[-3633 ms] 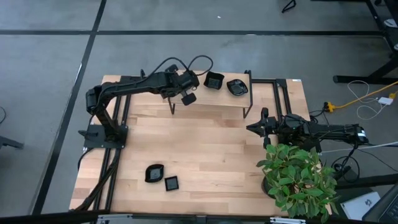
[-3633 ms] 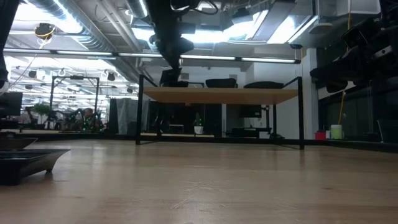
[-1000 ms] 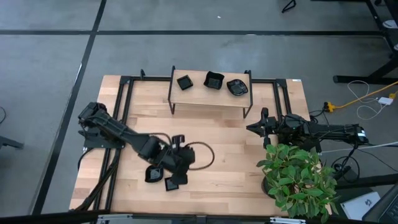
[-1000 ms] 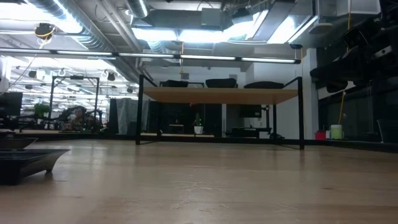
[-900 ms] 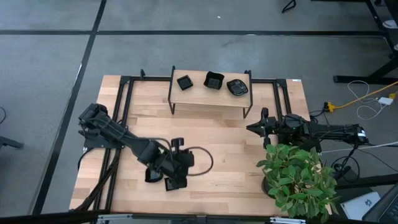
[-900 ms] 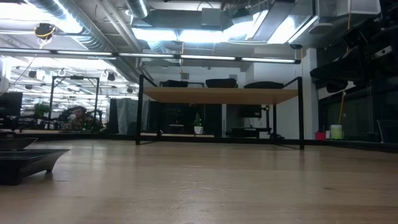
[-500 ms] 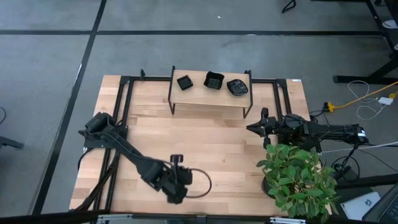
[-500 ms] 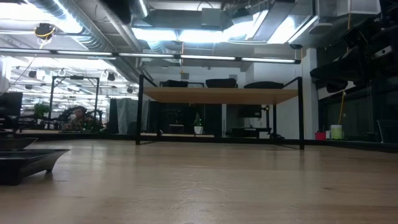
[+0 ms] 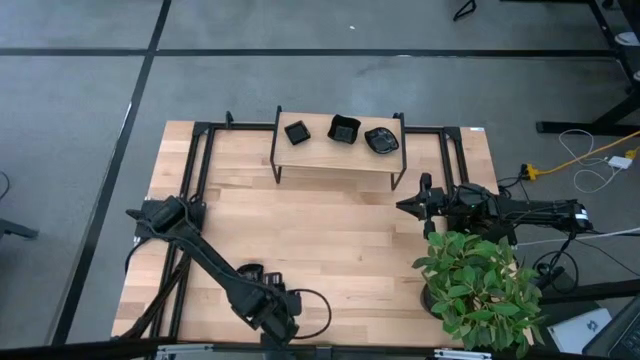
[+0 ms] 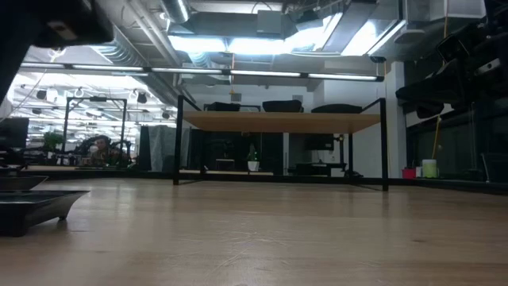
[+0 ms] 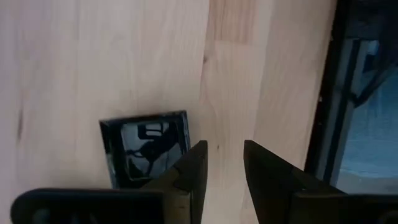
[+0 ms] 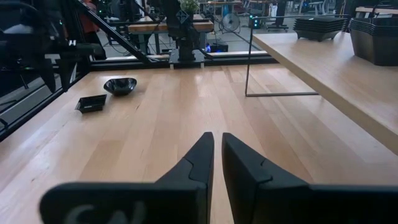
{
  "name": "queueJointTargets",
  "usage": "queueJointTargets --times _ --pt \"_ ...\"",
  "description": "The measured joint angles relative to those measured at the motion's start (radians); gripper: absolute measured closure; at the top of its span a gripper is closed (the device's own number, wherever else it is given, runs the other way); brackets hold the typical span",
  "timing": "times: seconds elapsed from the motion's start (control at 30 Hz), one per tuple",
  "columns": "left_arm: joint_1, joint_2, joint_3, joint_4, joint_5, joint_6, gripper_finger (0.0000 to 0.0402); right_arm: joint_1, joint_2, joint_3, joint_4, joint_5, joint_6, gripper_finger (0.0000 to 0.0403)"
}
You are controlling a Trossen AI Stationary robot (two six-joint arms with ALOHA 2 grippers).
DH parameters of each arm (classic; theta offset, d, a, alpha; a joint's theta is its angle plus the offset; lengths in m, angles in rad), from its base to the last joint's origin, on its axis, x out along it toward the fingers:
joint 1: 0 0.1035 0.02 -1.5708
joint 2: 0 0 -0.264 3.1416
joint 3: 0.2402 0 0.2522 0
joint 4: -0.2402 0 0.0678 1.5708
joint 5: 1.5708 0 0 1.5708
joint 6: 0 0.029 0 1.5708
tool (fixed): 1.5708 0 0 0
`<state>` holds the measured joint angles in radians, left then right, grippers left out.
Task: Pick & Place Mini shaped plates
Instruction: Stack the square plate on top of the square plate on the shelf
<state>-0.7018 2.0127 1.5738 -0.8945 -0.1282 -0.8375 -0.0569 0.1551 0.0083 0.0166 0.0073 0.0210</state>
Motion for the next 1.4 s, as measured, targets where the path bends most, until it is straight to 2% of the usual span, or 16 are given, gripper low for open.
queueJointTargets --times 0.53,1.07,1.17,1.33,1.4 --pt "0.004 0.072 0.000 -0.063 -0.010 -0.092 0.0304 0.000 0.000 0.000 0.000 0.000 0.000 0.0369" --pt "0.003 0.129 0.000 -0.075 -0.019 -0.105 0.0307 0.000 0.000 0.000 0.000 0.000 0.000 0.0369" --pt "0.003 0.129 0.000 -0.076 -0.022 -0.108 0.0326 0.000 0.000 0.000 0.000 0.000 0.000 0.0369" --pt "0.003 0.128 0.001 -0.076 -0.019 -0.106 0.0389 0.000 0.000 0.000 0.000 0.000 0.000 0.0369" --pt "0.003 0.128 0.001 -0.077 -0.019 -0.102 0.0393 0.000 0.000 0.000 0.000 0.000 0.000 0.0369"
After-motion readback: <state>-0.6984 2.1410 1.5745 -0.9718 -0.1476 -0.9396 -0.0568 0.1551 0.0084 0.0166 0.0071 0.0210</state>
